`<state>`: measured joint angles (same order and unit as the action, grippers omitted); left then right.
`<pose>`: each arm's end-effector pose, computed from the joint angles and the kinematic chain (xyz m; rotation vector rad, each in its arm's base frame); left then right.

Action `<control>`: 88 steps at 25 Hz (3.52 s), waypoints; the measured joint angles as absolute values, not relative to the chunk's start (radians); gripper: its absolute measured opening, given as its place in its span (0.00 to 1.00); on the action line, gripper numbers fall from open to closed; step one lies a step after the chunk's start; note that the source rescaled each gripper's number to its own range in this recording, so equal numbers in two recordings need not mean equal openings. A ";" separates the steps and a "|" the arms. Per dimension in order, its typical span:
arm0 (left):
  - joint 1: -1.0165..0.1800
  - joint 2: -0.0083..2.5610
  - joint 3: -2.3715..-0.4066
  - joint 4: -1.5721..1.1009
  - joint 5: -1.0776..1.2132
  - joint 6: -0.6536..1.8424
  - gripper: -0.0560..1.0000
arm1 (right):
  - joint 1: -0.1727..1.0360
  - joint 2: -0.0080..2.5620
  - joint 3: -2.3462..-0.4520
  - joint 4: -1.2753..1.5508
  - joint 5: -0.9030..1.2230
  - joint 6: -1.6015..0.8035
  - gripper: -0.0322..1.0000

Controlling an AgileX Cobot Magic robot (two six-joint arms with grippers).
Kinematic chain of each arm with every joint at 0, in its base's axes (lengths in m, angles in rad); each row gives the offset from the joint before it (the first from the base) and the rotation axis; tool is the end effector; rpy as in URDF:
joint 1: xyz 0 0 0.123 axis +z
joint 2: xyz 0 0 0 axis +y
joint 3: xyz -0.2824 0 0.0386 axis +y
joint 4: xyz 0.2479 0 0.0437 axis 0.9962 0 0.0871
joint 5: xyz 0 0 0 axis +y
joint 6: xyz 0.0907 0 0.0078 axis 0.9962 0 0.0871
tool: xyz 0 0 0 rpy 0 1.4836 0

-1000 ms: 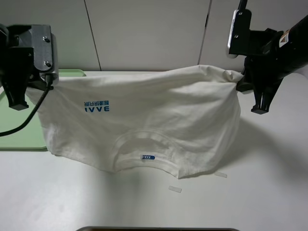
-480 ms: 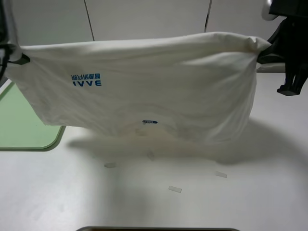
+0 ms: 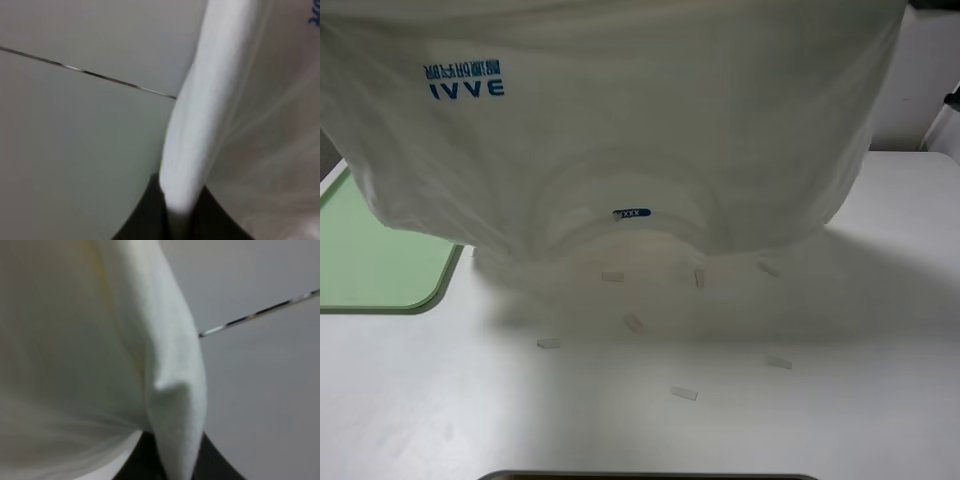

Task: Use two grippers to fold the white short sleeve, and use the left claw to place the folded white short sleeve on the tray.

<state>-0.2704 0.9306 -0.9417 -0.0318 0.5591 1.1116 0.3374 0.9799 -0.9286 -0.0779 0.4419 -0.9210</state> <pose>0.1838 -0.0525 0.3784 1.3042 1.6038 0.4916 0.1974 0.0660 0.3740 -1.2183 1.5913 -0.4561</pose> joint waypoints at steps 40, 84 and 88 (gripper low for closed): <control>-0.270 0.854 -0.941 -0.028 -0.160 1.112 0.05 | 0.337 0.844 -0.929 -0.093 0.031 -0.921 0.04; -0.274 0.368 -0.884 -0.104 0.558 1.097 0.05 | 0.337 0.408 -0.925 0.006 0.820 -0.921 0.04; -0.274 0.361 -0.884 -0.111 0.636 1.079 0.05 | 0.337 0.393 -0.925 0.009 0.872 -0.921 0.04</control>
<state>-0.2745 0.3614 -0.8839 -0.1115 0.6358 1.0790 0.3374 0.3929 -0.9246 0.0092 0.8720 -0.9210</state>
